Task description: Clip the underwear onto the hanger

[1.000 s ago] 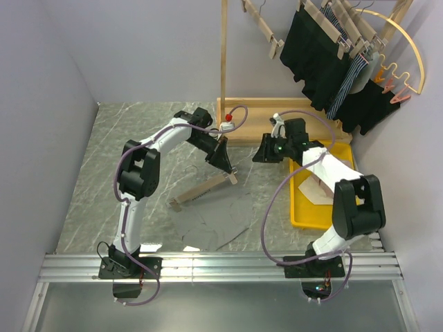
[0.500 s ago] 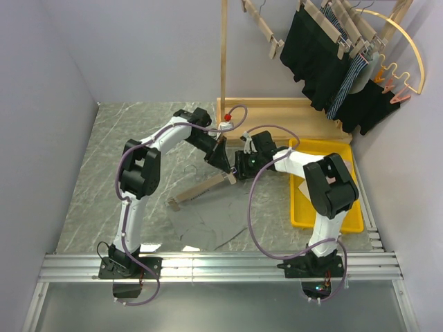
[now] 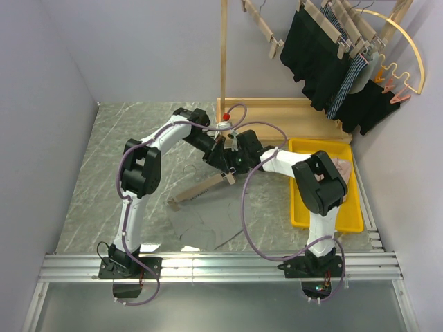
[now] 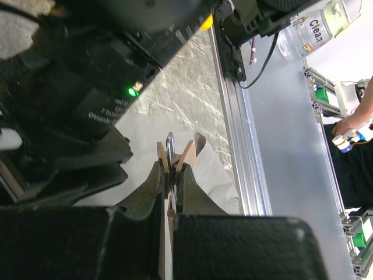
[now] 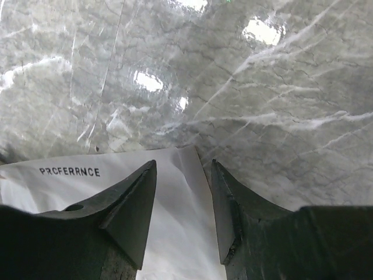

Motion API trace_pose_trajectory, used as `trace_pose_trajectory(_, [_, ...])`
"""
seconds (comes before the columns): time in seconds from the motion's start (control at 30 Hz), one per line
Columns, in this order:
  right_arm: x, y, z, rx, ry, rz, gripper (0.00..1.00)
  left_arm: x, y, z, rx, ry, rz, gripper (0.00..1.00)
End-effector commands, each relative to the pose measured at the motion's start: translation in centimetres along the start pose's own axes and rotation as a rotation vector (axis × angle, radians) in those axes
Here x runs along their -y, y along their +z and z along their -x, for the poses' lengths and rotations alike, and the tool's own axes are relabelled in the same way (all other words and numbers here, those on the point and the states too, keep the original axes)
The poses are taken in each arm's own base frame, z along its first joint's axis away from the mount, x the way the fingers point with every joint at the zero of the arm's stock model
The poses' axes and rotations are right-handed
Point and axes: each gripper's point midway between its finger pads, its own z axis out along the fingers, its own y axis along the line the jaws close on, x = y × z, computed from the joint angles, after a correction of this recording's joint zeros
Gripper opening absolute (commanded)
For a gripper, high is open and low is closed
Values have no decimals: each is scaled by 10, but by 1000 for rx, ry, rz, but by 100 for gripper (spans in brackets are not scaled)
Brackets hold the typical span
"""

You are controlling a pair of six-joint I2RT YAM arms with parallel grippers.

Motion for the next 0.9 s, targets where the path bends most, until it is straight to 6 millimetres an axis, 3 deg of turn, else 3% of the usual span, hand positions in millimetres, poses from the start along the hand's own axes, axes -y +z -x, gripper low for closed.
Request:
trace_pose_trajectory(0.0, [3, 8, 8, 21, -29, -52, 50, 9, -4, 16, 45, 72, -20, 0])
trace_pose_trajectory(0.37, [14, 21, -22, -65, -95, -187, 41, 10, -11, 19, 56, 67, -14, 0])
trace_pose_trajectory(0.57, [15, 26, -35, -107, -144, -246, 41, 11, -14, 20, 59, 71, -3, 0])
trace_pose_trajectory(0.73, [18, 25, -45, -138, -161, -265, 43, 10, -14, 19, 60, 68, -2, 0])
trace_pose_trajectory(0.87, [9, 20, -38, -113, -163, -220, 53, 9, -14, 18, 59, 65, -3, 0])
